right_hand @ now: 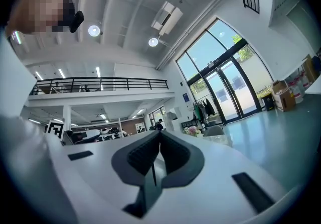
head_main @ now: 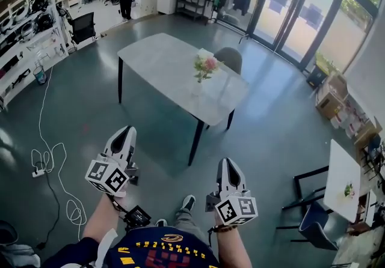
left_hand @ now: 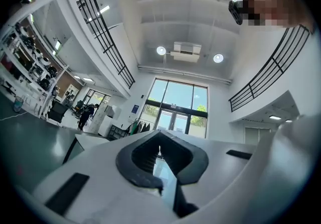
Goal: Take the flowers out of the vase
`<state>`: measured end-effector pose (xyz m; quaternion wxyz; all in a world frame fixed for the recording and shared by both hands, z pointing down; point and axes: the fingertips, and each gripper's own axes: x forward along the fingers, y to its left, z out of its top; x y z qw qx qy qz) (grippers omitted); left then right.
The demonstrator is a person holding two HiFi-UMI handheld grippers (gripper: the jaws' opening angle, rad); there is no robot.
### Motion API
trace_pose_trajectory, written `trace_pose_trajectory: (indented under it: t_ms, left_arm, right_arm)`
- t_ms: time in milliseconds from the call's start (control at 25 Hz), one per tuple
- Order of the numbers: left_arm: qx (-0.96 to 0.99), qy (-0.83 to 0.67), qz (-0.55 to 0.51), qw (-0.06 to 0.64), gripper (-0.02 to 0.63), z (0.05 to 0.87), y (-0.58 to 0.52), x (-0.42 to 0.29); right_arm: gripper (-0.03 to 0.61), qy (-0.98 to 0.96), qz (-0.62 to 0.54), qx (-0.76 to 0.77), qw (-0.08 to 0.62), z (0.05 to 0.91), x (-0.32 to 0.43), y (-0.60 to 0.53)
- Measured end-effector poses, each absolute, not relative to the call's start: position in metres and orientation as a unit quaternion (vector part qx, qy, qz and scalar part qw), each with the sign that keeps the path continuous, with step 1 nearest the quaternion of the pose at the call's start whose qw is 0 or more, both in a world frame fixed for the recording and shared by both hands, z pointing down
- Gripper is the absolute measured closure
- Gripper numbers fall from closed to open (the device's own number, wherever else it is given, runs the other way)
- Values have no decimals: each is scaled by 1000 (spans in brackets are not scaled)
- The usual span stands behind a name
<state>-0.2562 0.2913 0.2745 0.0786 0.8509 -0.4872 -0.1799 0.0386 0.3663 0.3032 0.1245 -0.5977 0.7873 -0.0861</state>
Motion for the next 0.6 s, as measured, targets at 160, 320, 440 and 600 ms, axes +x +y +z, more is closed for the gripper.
trace_pose_trajectory:
  t_ms: [160,320,440,600]
  left_arm:
    - [843,-504,-173,71,611,273,269,-252]
    - [840,-513,-160,72,611,279,235,-235]
    - [838,-518,-156,66,611,278,201,-219]
    - [834,-526,-155,58,611,271,163,-200]
  right_arm:
    - [568,801,-94,-577,130,304,40,330]
    - [568,806,-108,-566,134,314,54,287]
    - [568,807,-114,-563,139,318,74,251]
    - [568,806,-116,-562,147,318,100,209]
